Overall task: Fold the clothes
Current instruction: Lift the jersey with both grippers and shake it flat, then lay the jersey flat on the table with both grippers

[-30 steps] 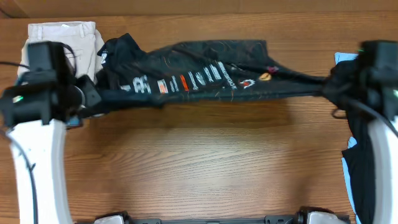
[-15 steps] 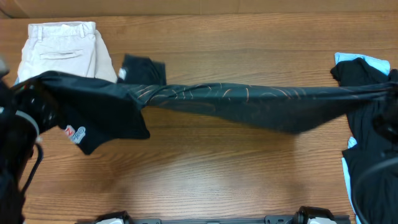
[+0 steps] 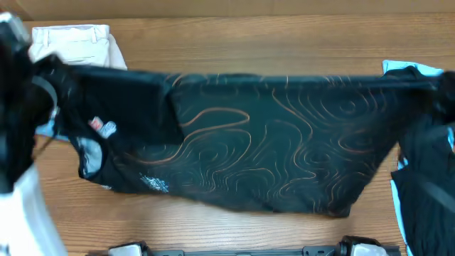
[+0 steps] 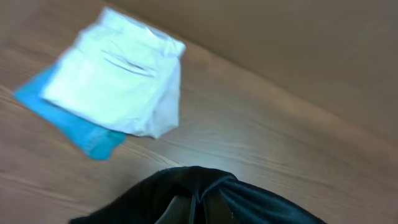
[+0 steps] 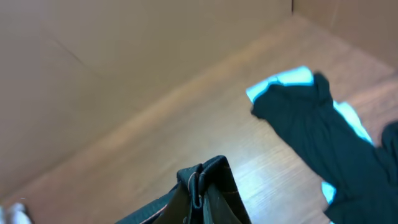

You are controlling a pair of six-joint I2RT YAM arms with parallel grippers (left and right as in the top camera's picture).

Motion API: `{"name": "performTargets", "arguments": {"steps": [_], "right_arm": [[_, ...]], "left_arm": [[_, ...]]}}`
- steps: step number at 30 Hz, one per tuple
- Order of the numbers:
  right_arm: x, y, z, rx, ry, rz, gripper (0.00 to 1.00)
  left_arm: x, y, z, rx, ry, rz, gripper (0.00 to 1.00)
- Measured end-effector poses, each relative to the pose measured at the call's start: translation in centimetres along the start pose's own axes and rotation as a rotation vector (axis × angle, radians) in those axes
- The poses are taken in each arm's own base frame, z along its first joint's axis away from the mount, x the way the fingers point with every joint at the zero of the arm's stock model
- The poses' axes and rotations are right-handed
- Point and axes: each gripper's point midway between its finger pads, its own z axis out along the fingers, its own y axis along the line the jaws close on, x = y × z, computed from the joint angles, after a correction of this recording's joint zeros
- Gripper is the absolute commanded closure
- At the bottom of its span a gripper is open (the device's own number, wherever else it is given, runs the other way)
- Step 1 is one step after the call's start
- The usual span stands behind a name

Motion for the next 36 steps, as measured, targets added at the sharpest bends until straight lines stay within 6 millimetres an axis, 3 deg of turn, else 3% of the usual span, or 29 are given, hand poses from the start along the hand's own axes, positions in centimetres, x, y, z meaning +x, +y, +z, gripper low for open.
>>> {"name": "performTargets", "arguments": {"steps": [4, 9, 11, 13, 15, 17, 21, 24, 27, 30, 33, 36], "right_arm": [[1.1, 0.3, 7.3, 0.076, 0.153, -0.018, 0.96], [1.4, 1.0, 16.6, 0.116, 0.226, -0.027, 0.96], [0.7, 1.3, 19.7, 0.11, 0.203, -0.02, 0.96], [0.3, 1.5, 20.6, 0.103, 0.186, -0.016, 0.96], [-0.6, 1.9, 20.7, 0.085, 0.155, -0.012, 0.96], [-2.2, 2.6, 19.7, 0.061, 0.109, -0.006, 0.96], [-7.0, 3.9, 14.8, 0.004, -0.026, -0.013, 0.96], [-8.3, 3.5, 10.8, -0.003, -0.068, -0.012, 0.96], [-6.7, 1.7, 8.5, 0.042, -0.012, -0.016, 0.96], [-3.9, -0.2, 8.5, 0.11, 0.109, -0.02, 0.96], [-0.7, -1.6, 10.8, 0.181, 0.266, -0.031, 0.96], [2.9, -3.1, 14.4, 0.252, 0.432, -0.05, 0.96]], "left_arm": [[-1.0, -1.8, 6.9, 0.06, 0.088, 0.004, 0.96], [-3.2, -5.8, 15.7, 0.214, 0.084, 0.052, 0.96], [-4.5, -7.9, 18.4, 0.301, 0.04, 0.08, 0.96], [-5.6, -9.5, 19.6, 0.375, -0.003, 0.098, 0.96], [-6.7, -10.7, 19.5, 0.432, -0.048, 0.113, 0.96], [-8.0, -11.5, 18.0, 0.468, -0.091, 0.125, 0.96], [-12.5, -12.8, 11.2, 0.532, -0.253, 0.157, 0.96], [-13.2, -12.4, 6.6, 0.537, -0.296, 0.167, 0.96], [-10.8, -11.4, 4.4, 0.508, -0.216, 0.171, 0.96], [-6.2, -9.8, 5.1, 0.447, -0.027, 0.164, 0.96], [-1.4, -8.2, 8.0, 0.363, 0.19, 0.162, 0.96], [2.6, -7.1, 11.9, 0.288, 0.377, 0.181, 0.96]]}}
